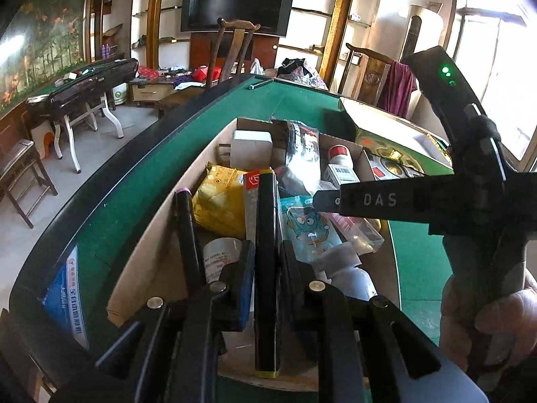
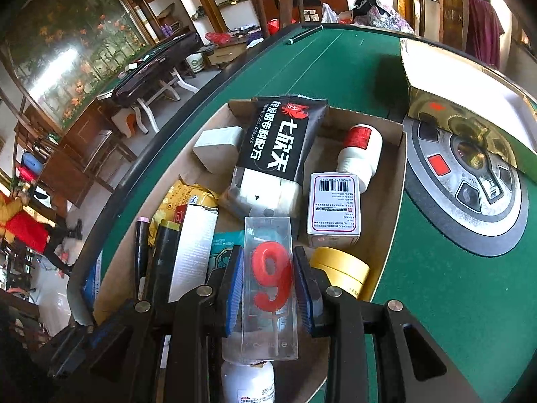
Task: Organize objects
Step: 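Carry the black marker and candle pack into the tray and open both grippers, then withdraw both grippers up from the tray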
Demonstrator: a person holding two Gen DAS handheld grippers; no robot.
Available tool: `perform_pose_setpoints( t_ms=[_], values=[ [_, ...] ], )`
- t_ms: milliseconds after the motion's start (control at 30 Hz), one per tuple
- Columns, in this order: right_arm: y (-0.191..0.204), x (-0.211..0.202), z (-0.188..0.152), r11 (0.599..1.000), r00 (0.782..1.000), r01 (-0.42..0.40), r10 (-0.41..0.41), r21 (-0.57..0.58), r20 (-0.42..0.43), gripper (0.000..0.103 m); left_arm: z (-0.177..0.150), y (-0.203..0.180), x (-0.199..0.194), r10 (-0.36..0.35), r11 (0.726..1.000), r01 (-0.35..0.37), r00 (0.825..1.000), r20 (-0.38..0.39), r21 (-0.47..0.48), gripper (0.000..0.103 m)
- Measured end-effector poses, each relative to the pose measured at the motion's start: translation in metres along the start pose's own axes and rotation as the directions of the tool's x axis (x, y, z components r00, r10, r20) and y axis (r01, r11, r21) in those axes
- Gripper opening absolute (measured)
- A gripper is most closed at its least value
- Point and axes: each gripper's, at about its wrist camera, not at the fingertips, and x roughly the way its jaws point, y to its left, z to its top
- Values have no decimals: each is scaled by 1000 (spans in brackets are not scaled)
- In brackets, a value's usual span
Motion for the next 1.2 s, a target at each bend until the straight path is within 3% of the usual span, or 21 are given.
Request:
perform_pose_setpoints(
  t_ms=[200, 300, 367, 567, 667, 800, 900, 933, 1100, 1200],
  values=[
    [-1, -2, 0, 1000, 1000, -8, 8, 3, 8, 34, 1, -3, -4, 12, 1000, -12, 1000, 17, 12, 15],
    [-6, -9, 0, 998, 998, -52, 51, 36, 24, 48, 1, -4, -7, 12, 1000, -13, 1000, 22, 13, 23],
    [-4, -15, -1, 997, 997, -68, 66, 42, 46, 60, 2, -5, -11, 22, 1000, -22, 999, 33, 12, 47],
    [-5, -49, -9, 996, 987, -70, 62, 47, 147, 76, 4, -12, -36, 93, 995, -96, 986, 140, 14, 92],
    [-11, -71, -19, 997, 977, -52, 38, 61, 210, 81, 5, -16, -57, 140, 990, -143, 966, 218, -2, 102],
    [-14, -100, -38, 998, 951, 31, -45, 49, 305, 88, 7, -30, -89, 236, 969, -247, 908, 345, -14, 103],
    [-14, -114, -54, 993, 924, 107, -116, 45, 365, 95, 6, -39, -98, 318, 943, -331, 880, 354, -24, 103],
    [-14, -117, -59, 991, 919, 123, -131, 46, 373, 95, 6, -41, -99, 317, 943, -332, 882, 348, -17, 103],
    [-24, -122, -76, 989, 915, 139, -145, 42, 376, 96, 4, -37, -93, 246, 969, -244, 934, 258, -41, 103],
    [-27, -125, -84, 986, 909, 159, -162, 38, 384, 96, 1, -29, -93, 202, 979, -189, 951, 235, -75, 103]
  ],
)
